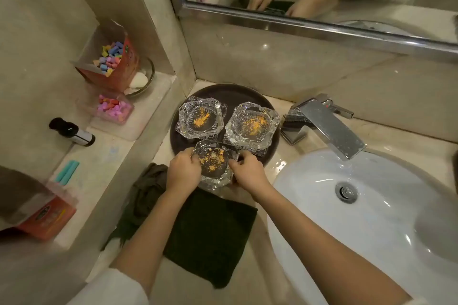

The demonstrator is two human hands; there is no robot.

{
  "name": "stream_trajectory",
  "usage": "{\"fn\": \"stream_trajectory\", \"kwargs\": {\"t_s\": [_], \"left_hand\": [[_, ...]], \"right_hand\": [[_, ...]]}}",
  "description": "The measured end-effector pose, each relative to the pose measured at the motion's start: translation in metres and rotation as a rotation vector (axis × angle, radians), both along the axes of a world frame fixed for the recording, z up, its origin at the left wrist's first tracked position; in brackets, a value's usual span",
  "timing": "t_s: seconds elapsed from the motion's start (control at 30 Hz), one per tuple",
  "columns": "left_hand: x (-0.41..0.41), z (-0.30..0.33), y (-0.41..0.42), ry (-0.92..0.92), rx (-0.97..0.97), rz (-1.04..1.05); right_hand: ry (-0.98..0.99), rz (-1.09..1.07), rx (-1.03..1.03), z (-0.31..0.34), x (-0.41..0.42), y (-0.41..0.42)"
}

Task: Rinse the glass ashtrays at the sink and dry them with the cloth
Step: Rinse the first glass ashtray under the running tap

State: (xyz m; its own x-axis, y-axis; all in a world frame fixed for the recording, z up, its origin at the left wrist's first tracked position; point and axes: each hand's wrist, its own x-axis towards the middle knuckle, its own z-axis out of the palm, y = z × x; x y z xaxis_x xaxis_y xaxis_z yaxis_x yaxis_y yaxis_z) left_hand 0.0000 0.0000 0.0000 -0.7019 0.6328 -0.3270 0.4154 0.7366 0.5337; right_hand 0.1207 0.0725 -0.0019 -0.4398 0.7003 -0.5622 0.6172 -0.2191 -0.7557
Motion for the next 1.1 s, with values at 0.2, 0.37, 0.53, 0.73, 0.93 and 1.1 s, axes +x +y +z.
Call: {"fn": "stream_trajectory", "kwargs": {"t_s": [0.2,0.37,0.53,0.73,0.93,1.1], "left_hand": [[0.003,-0.003,-0.001,-0.049,0.057,0.058],[0.009,0.0,-0.009,0.024,0.165,0.07],[0.041,0.019,-0.015,0.169,0.194,0.015],[0.1,0.041,-0.008,0.017,0.259,-0.093],[0.146,0.037,0.01,-0.582,0.295,-0.055],[0.172,0.028,0.015,-0.946,0.302,-0.001]], "right_hand": [[-0.04,0.0,0.085,-0.003,-0.003,-0.003],[0.017,0.015,0.097,0.007,0.008,-0.011],[0.065,-0.046,0.113,0.024,0.047,-0.019],[0.131,-0.198,0.09,0.037,0.114,-0.024],[0.214,-0.271,0.053,0.037,0.174,-0.02],[0.191,-0.215,-0.006,0.031,0.206,-0.008]]}}
